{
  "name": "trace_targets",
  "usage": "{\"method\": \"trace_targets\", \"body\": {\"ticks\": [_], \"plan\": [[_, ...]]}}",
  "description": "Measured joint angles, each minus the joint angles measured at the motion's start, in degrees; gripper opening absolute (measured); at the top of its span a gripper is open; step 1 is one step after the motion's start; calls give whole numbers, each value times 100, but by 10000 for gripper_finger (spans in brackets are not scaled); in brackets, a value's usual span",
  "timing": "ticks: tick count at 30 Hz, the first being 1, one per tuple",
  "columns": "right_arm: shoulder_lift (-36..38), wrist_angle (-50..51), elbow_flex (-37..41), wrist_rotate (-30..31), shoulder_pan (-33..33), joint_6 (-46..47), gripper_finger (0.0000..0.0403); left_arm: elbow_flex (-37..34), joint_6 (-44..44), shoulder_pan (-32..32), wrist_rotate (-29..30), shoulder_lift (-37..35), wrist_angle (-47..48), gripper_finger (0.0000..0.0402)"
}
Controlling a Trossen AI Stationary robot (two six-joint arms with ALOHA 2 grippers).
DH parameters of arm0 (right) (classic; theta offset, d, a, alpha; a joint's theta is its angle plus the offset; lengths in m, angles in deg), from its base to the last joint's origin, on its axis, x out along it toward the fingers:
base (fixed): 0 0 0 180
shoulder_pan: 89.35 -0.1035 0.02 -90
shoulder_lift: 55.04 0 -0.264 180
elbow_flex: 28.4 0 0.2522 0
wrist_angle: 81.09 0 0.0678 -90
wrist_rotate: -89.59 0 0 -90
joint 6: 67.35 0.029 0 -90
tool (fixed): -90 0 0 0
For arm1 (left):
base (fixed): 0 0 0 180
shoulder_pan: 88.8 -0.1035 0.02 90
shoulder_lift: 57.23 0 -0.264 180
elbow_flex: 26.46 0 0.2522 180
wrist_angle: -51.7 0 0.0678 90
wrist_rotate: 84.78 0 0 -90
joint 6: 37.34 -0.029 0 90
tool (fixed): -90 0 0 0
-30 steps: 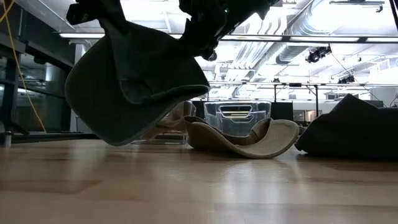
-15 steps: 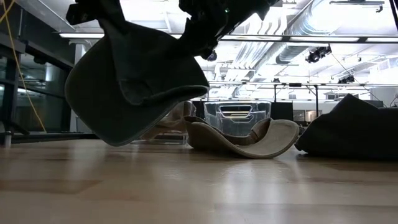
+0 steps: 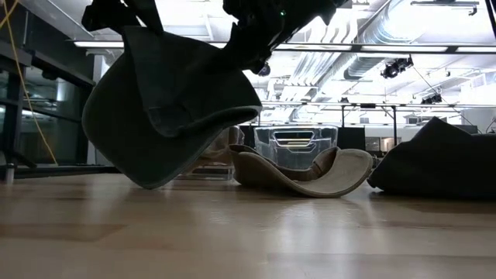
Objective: Pick & Place hat
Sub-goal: Put the left blue cap into the right transparent bin
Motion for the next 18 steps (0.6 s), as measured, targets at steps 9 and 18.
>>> {"method": "trace_targets", "body": {"ticks": [9,18], "plan": [[0,5,0,-2,0,2,13,-4,153,0,-286,-122,160,207],[2,44,0,0,0,4,13,516,716,0,-289,-204,1339,207]]}}
